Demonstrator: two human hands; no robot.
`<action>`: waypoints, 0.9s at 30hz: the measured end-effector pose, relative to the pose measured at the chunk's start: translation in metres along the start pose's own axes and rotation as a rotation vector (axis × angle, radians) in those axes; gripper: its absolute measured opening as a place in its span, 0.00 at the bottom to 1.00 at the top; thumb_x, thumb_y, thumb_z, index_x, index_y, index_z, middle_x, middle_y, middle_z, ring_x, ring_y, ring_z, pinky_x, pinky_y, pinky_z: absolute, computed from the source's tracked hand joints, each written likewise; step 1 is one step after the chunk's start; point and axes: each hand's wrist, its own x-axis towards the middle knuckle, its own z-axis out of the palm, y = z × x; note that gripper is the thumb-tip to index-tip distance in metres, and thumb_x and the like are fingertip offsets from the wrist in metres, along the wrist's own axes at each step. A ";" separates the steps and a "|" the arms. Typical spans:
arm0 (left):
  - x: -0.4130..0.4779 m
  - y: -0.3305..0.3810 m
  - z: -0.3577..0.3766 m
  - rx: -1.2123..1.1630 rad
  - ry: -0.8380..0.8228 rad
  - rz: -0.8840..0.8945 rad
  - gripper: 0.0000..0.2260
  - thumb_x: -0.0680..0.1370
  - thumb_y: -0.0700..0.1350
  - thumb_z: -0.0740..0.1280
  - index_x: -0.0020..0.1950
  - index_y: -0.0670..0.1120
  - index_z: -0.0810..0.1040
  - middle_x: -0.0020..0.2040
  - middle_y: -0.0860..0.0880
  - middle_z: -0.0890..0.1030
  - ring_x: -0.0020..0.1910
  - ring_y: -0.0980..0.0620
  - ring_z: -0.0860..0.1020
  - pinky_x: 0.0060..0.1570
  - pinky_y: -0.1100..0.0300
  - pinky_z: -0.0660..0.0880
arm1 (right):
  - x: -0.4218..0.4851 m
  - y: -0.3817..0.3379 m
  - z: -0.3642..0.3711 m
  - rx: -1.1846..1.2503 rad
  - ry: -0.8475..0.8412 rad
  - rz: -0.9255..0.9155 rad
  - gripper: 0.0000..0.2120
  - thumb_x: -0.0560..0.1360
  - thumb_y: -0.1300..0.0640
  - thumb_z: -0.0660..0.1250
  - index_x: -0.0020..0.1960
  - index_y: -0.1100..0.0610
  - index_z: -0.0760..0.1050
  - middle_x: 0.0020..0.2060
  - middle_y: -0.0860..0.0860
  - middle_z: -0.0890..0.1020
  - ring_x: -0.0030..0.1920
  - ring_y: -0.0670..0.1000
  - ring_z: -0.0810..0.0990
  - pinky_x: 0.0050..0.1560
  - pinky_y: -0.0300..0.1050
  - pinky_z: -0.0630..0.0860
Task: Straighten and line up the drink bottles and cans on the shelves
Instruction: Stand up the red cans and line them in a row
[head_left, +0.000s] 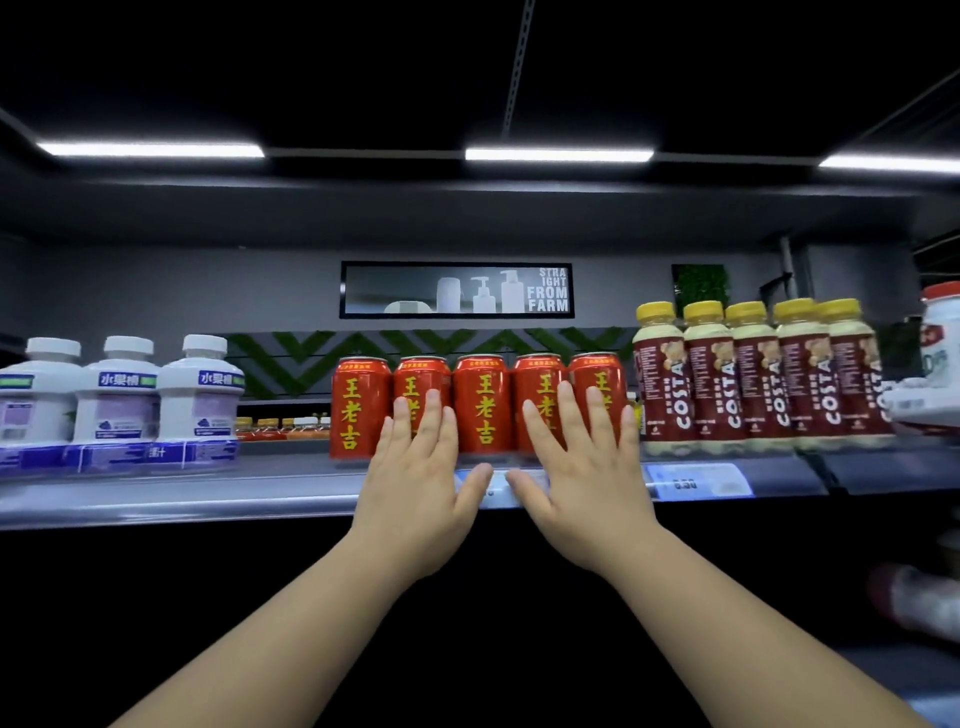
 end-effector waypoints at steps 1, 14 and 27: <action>0.000 0.002 -0.001 -0.008 0.008 -0.011 0.36 0.81 0.66 0.45 0.81 0.48 0.40 0.80 0.50 0.34 0.78 0.46 0.32 0.75 0.52 0.35 | -0.001 0.006 0.001 0.006 -0.027 -0.015 0.39 0.72 0.28 0.34 0.79 0.42 0.34 0.79 0.52 0.34 0.77 0.57 0.28 0.74 0.63 0.28; 0.029 0.039 0.011 0.115 0.186 0.025 0.32 0.78 0.66 0.41 0.80 0.59 0.43 0.81 0.49 0.37 0.79 0.45 0.34 0.75 0.42 0.34 | 0.009 0.038 0.005 0.055 0.038 -0.058 0.36 0.78 0.29 0.42 0.80 0.42 0.35 0.79 0.53 0.33 0.76 0.57 0.26 0.75 0.62 0.31; 0.024 0.035 0.021 0.056 0.233 -0.011 0.32 0.78 0.67 0.44 0.80 0.58 0.46 0.82 0.51 0.41 0.80 0.50 0.42 0.75 0.49 0.33 | 0.003 0.045 0.005 0.213 0.063 -0.035 0.37 0.78 0.30 0.45 0.79 0.42 0.34 0.78 0.51 0.31 0.76 0.51 0.27 0.76 0.53 0.32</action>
